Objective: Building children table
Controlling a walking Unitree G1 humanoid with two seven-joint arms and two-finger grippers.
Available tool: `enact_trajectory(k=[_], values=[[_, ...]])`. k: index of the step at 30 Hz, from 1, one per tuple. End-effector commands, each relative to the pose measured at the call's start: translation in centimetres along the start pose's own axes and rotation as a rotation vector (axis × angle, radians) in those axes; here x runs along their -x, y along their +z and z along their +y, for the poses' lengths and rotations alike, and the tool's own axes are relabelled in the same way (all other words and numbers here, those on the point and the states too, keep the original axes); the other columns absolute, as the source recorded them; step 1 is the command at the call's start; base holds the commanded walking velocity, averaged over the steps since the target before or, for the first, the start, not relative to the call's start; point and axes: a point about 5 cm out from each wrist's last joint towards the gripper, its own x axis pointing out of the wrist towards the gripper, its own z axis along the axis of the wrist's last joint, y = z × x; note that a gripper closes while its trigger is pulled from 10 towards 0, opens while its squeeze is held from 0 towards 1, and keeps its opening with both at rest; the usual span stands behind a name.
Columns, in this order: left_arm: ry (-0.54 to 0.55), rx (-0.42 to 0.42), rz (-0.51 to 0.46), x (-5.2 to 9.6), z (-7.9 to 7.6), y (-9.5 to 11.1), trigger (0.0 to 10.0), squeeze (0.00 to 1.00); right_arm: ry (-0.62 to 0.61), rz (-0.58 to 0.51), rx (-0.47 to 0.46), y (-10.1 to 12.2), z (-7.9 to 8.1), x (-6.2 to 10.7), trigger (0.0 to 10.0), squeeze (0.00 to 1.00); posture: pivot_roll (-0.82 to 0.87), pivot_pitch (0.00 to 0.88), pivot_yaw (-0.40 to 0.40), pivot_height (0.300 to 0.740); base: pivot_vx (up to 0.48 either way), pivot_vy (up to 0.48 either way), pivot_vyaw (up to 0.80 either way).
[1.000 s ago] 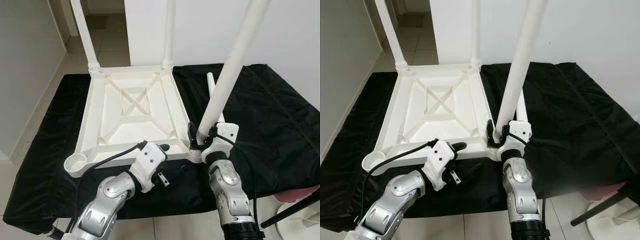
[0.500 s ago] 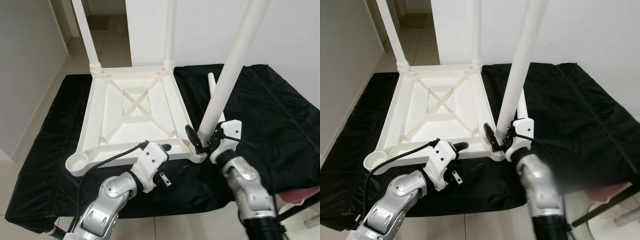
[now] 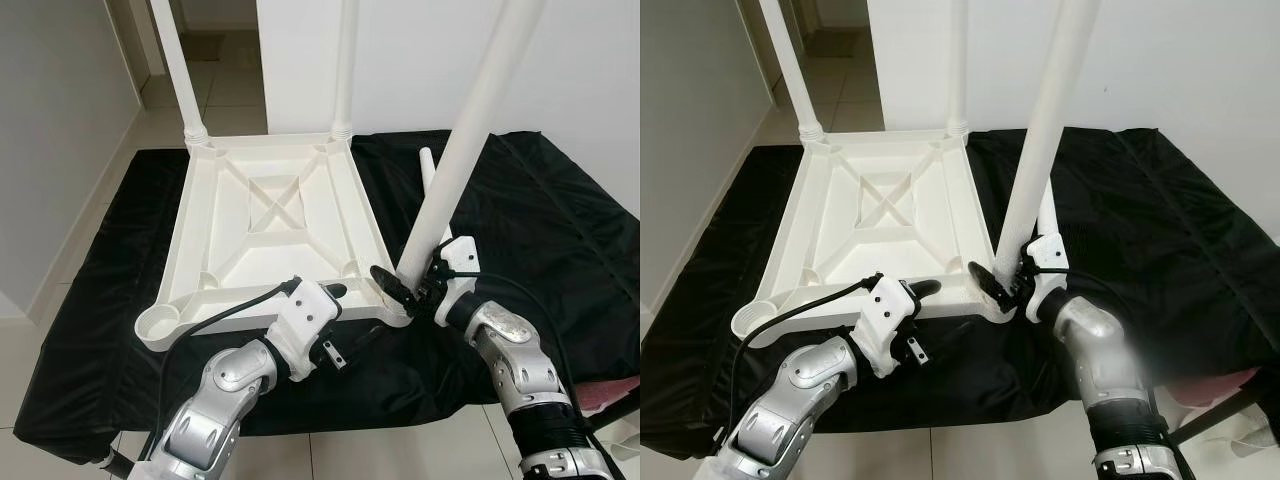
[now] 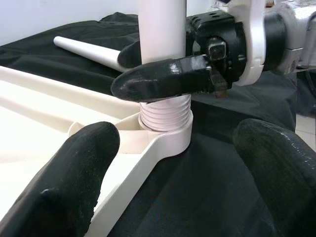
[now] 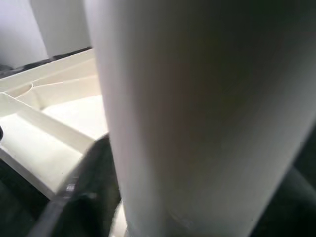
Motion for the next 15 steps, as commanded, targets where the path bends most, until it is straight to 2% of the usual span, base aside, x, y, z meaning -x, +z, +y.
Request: enact_trajectory(k=[1,4,5,7,8,15], values=[[0.046,0.000,0.022,0.05,0.44,-0.25,10.0,0.00,0.028,0.007,0.014,-0.04,-0.08,-0.27,3.4,0.00,-0.05,0.014,0.037,0.740,0.000,0.000,0.00],[0.041,0.004,0.025,0.03,0.40,-0.25,10.0,0.00,0.041,0.018,0.020,-0.13,-0.26,-0.50,3.4,0.00,-0.05,0.014,0.037,0.740,0.000,0.000,0.00],[0.037,0.005,0.026,0.01,0.30,-0.24,10.0,0.00,0.060,0.029,0.032,-0.15,-0.38,-0.73,2.1,0.00,-0.05,0.018,0.034,0.740,0.000,0.000,0.00],[0.037,0.005,0.026,0.01,0.30,-0.24,10.0,0.00,0.060,0.029,0.032,-0.15,-0.38,-0.73,2.1,0.00,-0.05,0.018,0.034,0.740,0.000,0.000,0.00],[0.035,0.006,0.027,0.01,0.20,-0.26,10.0,0.00,0.079,0.037,0.041,-0.20,-0.54,-0.86,0.0,0.00,-0.05,0.019,0.033,0.740,0.000,0.000,0.00],[0.037,0.008,0.025,0.02,0.08,-0.24,10.0,0.00,0.108,0.055,0.042,-0.48,-0.80,-0.81,0.0,0.00,-0.05,0.022,0.029,0.740,0.000,0.000,0.00]])
